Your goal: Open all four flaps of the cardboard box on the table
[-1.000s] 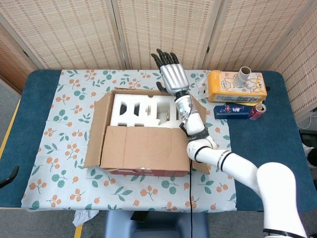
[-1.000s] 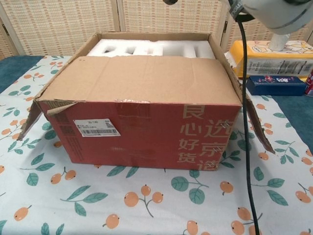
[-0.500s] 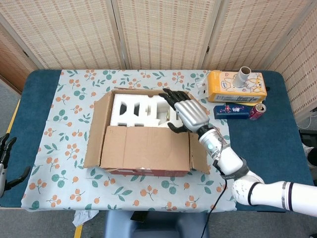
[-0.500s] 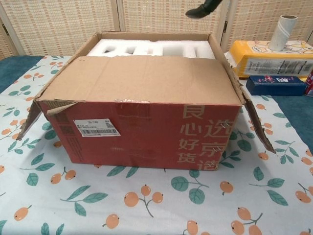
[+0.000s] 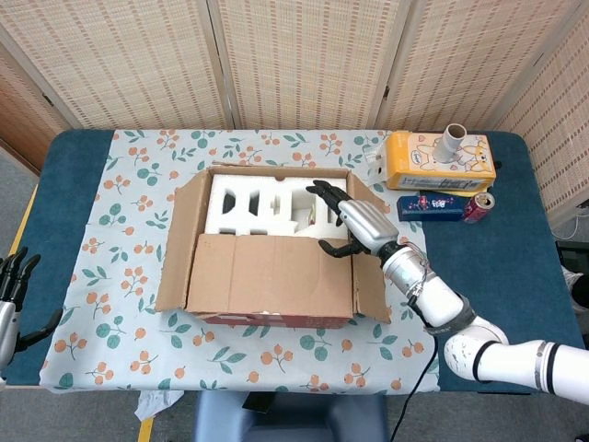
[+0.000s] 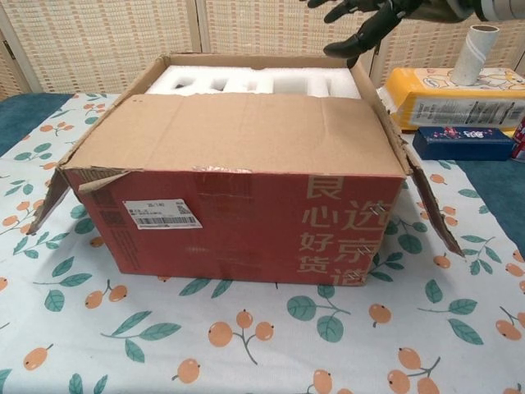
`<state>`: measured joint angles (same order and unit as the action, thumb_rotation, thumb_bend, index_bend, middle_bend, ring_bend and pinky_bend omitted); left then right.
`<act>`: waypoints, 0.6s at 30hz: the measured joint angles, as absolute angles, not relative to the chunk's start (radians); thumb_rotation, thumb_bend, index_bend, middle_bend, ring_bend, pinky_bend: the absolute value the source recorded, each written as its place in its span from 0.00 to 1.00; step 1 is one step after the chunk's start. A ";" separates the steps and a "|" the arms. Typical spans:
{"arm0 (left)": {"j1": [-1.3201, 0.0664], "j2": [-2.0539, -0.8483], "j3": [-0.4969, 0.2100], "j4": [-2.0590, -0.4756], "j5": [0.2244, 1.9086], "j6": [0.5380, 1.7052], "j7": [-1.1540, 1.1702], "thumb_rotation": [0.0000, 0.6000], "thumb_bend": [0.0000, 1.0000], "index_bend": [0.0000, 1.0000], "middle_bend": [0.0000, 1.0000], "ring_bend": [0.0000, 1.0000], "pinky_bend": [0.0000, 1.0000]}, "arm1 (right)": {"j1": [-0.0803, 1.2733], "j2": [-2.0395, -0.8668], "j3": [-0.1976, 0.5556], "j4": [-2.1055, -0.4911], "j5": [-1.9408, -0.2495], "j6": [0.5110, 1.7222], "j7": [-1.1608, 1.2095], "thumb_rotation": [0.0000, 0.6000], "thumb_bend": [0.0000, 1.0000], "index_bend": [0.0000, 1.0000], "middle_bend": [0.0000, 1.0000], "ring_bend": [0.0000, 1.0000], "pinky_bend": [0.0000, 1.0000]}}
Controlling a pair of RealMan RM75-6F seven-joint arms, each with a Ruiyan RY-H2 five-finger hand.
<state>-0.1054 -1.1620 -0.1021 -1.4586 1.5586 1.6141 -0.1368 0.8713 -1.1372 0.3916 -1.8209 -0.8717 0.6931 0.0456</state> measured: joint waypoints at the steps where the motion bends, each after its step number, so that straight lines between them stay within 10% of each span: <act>1: -0.106 -1.162 -0.102 -1.458 1.556 1.612 -0.138 1.00 0.35 0.00 0.00 0.00 0.00 | 0.872 -1.143 0.391 -1.810 -0.876 0.683 0.062 1.00 0.44 0.00 0.00 0.00 0.39; 18: -0.112 -1.164 -0.106 -1.447 1.541 1.603 -0.157 1.00 0.35 0.00 0.00 0.00 0.00 | 0.883 -1.205 0.392 -1.698 -1.004 0.589 0.261 1.00 0.44 0.00 0.00 0.00 0.38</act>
<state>-0.1115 -1.1635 -0.1060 -1.4468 1.5415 1.6029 -0.1572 0.8833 -1.2046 0.3916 -1.6975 -1.0039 0.5894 0.2614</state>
